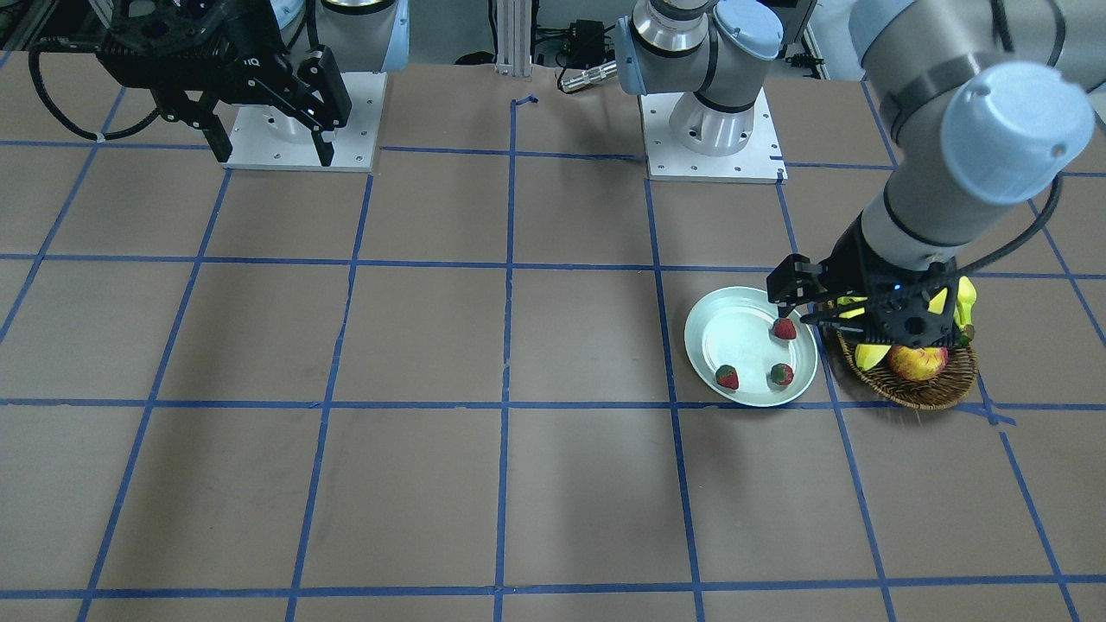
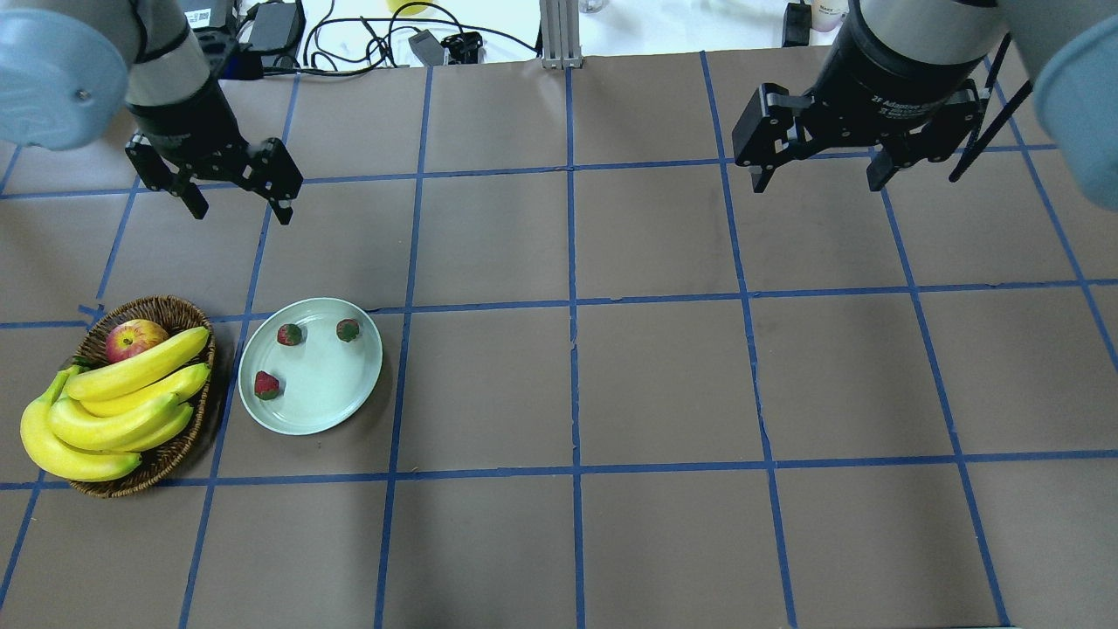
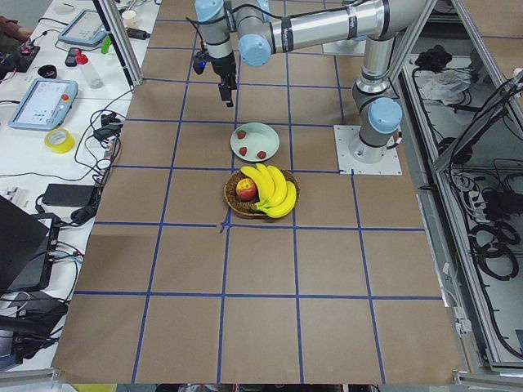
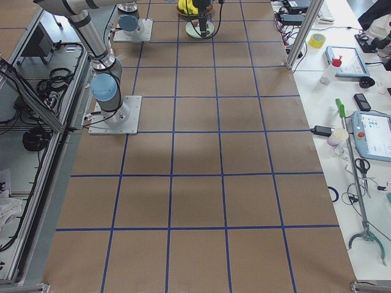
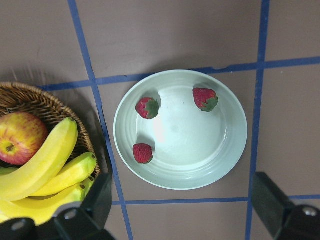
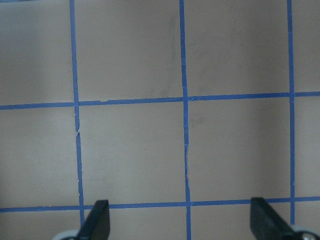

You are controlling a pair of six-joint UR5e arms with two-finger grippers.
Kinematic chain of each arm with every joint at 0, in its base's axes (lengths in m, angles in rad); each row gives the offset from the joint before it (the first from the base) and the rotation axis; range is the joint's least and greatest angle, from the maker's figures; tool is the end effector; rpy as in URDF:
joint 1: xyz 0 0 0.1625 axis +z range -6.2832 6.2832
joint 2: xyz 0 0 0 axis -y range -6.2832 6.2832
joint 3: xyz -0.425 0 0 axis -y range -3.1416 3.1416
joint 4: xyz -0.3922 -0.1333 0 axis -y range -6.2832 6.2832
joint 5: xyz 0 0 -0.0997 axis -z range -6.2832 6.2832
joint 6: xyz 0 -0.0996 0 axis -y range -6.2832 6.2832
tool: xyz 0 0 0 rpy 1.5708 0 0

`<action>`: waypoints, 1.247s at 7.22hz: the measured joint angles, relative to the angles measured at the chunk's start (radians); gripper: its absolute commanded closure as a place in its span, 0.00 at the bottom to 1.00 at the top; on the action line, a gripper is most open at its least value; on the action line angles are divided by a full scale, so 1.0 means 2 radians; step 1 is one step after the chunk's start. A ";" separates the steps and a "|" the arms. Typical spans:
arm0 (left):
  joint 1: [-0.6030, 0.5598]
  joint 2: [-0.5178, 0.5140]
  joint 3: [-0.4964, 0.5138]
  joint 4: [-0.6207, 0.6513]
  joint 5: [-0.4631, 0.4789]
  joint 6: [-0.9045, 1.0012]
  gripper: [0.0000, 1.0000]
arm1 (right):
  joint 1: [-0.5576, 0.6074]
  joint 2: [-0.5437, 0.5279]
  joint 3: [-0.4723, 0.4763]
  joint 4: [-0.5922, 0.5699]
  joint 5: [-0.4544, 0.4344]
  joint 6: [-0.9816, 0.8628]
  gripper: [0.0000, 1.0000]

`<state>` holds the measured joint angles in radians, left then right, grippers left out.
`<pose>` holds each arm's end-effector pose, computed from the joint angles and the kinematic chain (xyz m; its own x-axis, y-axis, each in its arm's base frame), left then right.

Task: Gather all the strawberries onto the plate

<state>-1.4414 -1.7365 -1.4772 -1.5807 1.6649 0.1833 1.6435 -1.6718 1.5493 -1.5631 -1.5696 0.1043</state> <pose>-0.0516 -0.5639 0.4464 -0.9951 0.0613 -0.0771 0.0537 0.9938 0.0976 0.1663 -0.4460 0.5457 -0.9994 0.0308 -0.0131 0.0321 0.9930 -0.1138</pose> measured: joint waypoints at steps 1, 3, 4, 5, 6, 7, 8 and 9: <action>-0.001 0.022 0.012 -0.015 -0.005 -0.017 0.00 | 0.000 0.000 0.000 0.000 0.000 0.000 0.00; -0.004 0.057 0.016 -0.031 -0.011 -0.052 0.00 | 0.000 0.000 0.000 0.000 -0.001 0.000 0.00; -0.010 0.064 0.011 -0.030 -0.014 -0.067 0.00 | 0.000 0.000 0.000 0.000 0.000 0.000 0.00; -0.017 0.067 0.003 -0.024 -0.017 -0.081 0.00 | 0.000 0.001 0.000 0.000 0.000 0.000 0.00; -0.022 0.071 -0.004 -0.018 -0.020 -0.089 0.00 | 0.000 0.001 0.000 0.000 0.000 0.000 0.00; -0.025 0.079 -0.007 -0.017 -0.026 -0.092 0.00 | 0.000 0.001 0.000 0.000 0.000 0.000 0.00; -0.026 0.088 -0.010 -0.021 -0.038 -0.093 0.00 | 0.000 0.001 0.000 0.000 -0.001 0.000 0.00; -0.026 0.096 -0.013 -0.029 -0.049 -0.093 0.00 | 0.000 0.001 0.000 0.000 -0.001 0.000 0.00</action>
<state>-1.4935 -1.5446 -1.5025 -1.6384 1.5678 -0.0024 1.6432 -1.6705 1.5493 -1.5631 -1.5708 0.1043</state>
